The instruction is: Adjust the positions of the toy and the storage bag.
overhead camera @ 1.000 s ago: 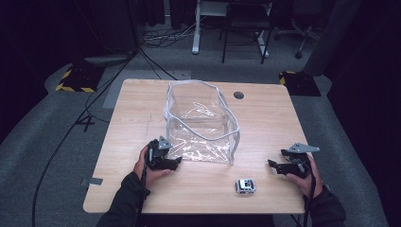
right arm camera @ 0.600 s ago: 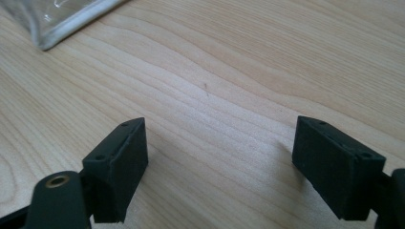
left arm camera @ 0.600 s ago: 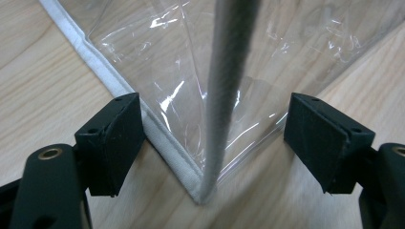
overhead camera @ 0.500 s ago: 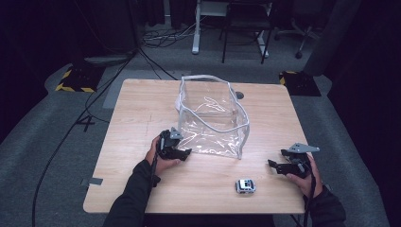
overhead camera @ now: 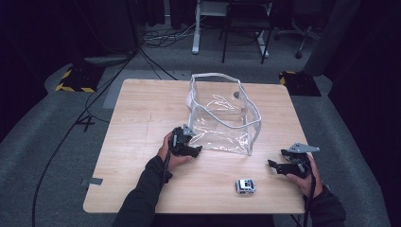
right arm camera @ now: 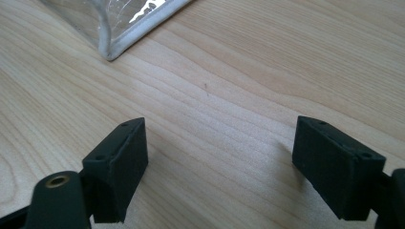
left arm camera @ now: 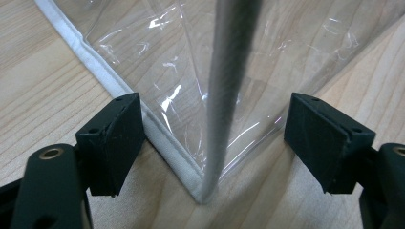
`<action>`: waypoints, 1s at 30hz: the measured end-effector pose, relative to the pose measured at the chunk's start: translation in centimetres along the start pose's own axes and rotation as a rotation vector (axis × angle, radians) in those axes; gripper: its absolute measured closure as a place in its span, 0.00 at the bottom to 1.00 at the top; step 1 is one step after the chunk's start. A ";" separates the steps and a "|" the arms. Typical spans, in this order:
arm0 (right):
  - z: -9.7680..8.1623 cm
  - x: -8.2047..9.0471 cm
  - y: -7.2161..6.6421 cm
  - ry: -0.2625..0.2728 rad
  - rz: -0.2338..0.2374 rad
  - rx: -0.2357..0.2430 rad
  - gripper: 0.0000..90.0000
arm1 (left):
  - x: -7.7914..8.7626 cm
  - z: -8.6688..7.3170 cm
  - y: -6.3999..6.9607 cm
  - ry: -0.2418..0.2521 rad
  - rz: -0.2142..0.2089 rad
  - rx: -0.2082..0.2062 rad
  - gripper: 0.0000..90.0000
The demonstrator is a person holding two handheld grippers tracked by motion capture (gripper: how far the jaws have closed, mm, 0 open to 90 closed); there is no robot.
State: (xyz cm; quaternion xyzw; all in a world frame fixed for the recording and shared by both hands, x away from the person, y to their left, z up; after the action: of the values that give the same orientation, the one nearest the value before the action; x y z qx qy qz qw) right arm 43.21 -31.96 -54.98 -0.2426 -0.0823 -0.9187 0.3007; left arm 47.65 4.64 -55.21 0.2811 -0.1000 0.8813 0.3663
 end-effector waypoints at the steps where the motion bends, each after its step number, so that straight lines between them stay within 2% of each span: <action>1: 0.0 0.0 0.0 0.000 0.000 0.000 0.22 | 0.1 0.0 0.0 0.001 0.003 -0.007 0.24; 3: 0.0 0.0 0.0 0.000 0.000 -0.001 0.22 | 0.4 -0.3 0.1 0.003 0.013 0.001 0.24; 4: 0.0 0.0 0.0 0.000 0.001 0.000 0.22 | 0.7 -0.5 0.3 0.001 -0.002 0.018 0.23; 5: 0.0 0.0 0.0 0.000 0.001 0.000 0.22 | 0.7 -0.5 0.3 0.001 -0.002 0.018 0.23; 6: -0.1 0.1 0.0 -0.002 0.008 0.009 0.22 | 1.7 -1.2 0.3 -0.007 0.009 -0.015 0.22; 10: -0.1 0.1 -0.4 -0.002 0.031 0.020 0.21 | 4.7 -3.4 0.6 -0.010 -0.013 -0.024 0.18; 12: -0.1 0.2 -0.5 -0.004 0.045 0.024 0.21 | 5.3 -3.8 0.8 -0.010 -0.028 -0.021 0.18; 15: -0.2 0.3 -0.9 -0.008 0.087 0.038 0.19 | 8.0 -5.8 1.0 -0.013 -0.054 -0.039 0.17; 16: -0.2 0.3 -0.9 -0.008 0.087 0.038 0.19 | 8.9 -6.4 0.9 -0.016 -0.059 -0.047 0.17; 17: -0.2 0.4 -1.0 -0.012 0.083 0.057 0.18 | 9.8 -7.1 0.9 -0.016 -0.062 -0.036 0.16; 19: -0.3 0.5 -1.2 -0.021 0.078 0.048 0.18 | 12.3 -8.8 0.5 -0.012 -0.068 -0.049 0.15; 23: -0.6 1.1 -1.9 -0.025 0.115 0.056 0.18 | 14.7 -10.5 -0.4 -0.014 -0.009 -0.010 0.15; 24: -0.6 1.1 -1.9 -0.025 0.115 0.056 0.18 | 14.7 -10.5 -0.4 -0.014 -0.009 -0.010 0.15; 25: -0.8 1.6 -2.5 -0.024 0.150 0.063 0.18 | 15.7 -11.1 -0.9 -0.008 0.026 0.011 0.15; 26: -0.9 1.7 -2.7 -0.026 0.154 0.068 0.18 | 16.2 -11.4 -1.1 -0.011 0.039 0.016 0.15; 27: -1.1 2.0 -3.1 -0.027 0.159 0.081 0.18 | 16.2 -11.4 -1.1 -0.011 0.039 0.016 0.15; 30: -1.4 2.6 -4.2 -0.018 0.192 0.115 0.19 | 17.0 -12.0 -1.7 -0.006 0.077 0.043 0.15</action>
State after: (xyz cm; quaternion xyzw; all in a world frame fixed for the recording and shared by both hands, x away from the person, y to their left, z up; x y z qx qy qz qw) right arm 38.32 -30.30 -54.96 -0.2400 -0.1140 -0.8773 0.3997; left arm 33.98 20.46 -55.46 0.2876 -0.0928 0.8958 0.3258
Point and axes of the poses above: each handheld gripper's, and its own axes: x roughly backward along the jaws, z roughly out of its top, y roughly to its right, the point moved 7 cm from there along -x, roughly forward along the jaws, and after that the axes turned 12 degrees about y, right-handed, at the moved point
